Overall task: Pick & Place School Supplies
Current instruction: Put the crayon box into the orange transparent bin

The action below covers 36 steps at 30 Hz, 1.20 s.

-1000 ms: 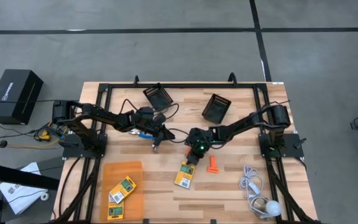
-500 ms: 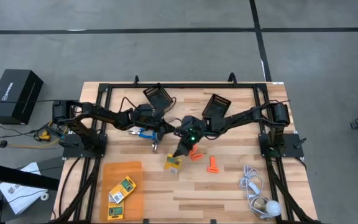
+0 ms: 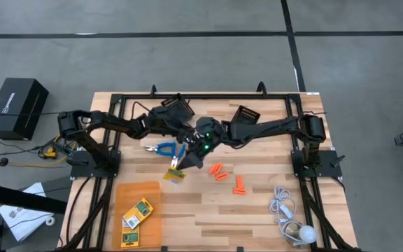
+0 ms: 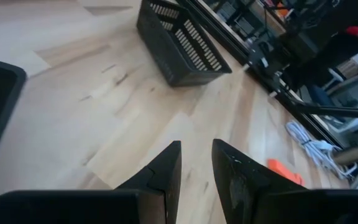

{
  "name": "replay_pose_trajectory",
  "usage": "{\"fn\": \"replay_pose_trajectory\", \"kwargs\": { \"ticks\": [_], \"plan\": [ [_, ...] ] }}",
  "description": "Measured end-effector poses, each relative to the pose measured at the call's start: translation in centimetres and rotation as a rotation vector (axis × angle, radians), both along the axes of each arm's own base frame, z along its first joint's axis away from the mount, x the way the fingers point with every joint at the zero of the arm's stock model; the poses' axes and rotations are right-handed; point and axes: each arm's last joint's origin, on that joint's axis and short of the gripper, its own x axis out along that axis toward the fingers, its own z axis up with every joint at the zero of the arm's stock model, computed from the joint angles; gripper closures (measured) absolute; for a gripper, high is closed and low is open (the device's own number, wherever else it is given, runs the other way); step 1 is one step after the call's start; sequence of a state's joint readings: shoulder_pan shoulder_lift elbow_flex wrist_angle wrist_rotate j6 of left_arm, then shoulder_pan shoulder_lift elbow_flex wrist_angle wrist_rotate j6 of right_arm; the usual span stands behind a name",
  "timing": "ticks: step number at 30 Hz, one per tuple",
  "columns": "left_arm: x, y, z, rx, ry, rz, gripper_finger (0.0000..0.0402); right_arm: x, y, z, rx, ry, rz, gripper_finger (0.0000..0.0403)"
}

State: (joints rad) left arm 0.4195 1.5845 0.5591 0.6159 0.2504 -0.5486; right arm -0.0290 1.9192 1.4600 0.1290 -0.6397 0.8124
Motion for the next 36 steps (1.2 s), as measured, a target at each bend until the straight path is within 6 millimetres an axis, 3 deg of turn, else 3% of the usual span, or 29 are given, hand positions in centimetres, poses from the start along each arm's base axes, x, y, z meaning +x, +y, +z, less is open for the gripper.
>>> {"fn": "replay_pose_trajectory", "kwargs": {
  "ticks": [4,10,15,21,26,30,36],
  "plan": [
    [0.0,0.1,0.0,0.025,0.003,0.013,0.0316,0.6,-0.1,2.5,-0.008,-0.074,-0.018,0.0403],
    [0.0,0.2,0.1,0.036,-0.008,0.021,0.0316,0.8,0.2,3.5,-0.01,-0.097,-0.065,0.0403],
    [0.1,0.1,0.2,0.039,-0.013,0.021,0.0316,2.9,1.6,2.2,0.043,-0.098,-0.062,0.0403],
    [0.3,-0.4,0.3,0.04,-0.019,0.002,0.0316,7.8,3.9,3.1,0.072,-0.191,0.026,0.0403],
    [0.5,-0.8,0.3,0.041,-0.02,-0.015,0.0316,10.7,5.0,3.1,0.055,-0.172,0.106,0.0403],
    [0.7,-1.5,0.2,0.081,-0.013,-0.08,0.0316,11.9,5.9,2.2,0.05,-0.17,0.142,0.0403],
    [0.8,-2.1,0.1,0.125,-0.006,-0.183,0.0316,12.2,7.8,0.7,0.099,-0.14,0.162,0.0403]
  ]
}}
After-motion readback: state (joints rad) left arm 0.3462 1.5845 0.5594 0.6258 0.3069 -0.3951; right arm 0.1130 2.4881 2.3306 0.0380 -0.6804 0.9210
